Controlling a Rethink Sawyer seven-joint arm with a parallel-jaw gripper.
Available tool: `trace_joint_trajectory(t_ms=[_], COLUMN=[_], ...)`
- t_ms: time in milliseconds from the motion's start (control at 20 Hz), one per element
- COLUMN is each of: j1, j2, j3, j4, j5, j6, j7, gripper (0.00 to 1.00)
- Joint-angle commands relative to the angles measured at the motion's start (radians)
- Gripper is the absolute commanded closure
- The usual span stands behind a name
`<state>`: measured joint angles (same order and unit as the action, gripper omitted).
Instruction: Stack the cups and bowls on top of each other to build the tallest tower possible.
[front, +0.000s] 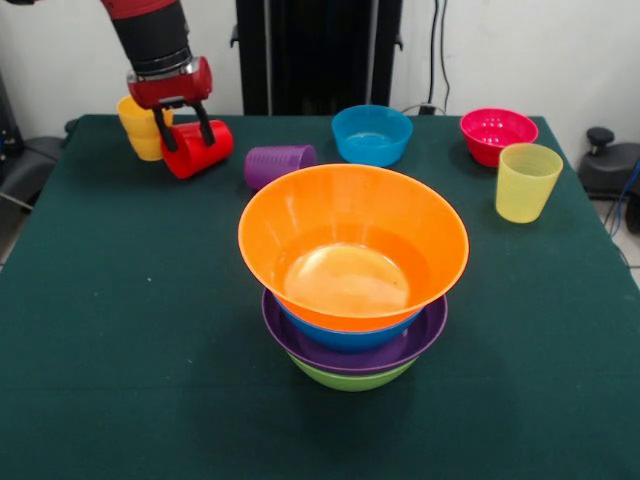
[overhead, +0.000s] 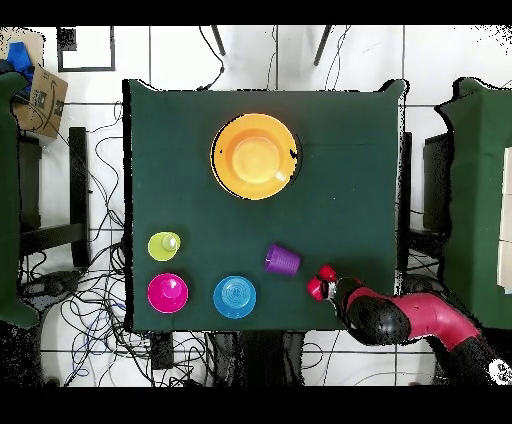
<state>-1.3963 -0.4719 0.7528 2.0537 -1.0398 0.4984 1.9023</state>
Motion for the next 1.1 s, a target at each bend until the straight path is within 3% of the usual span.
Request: trace_joint_trajectory(t_ms=[50,1050,1100], j1=[0.057,0.055,0.057], j2=[0.078,0.094,0.090], j3=[-0.051,-0.020,-0.018], j4=[0.011,-0.010,-0.010], j5=[-0.095,-0.062,-0.057], j6=[0.061,0.090,0.095], j7=[-0.267,-0.302,-0.303], gripper=[0.00,0.00,1.00])
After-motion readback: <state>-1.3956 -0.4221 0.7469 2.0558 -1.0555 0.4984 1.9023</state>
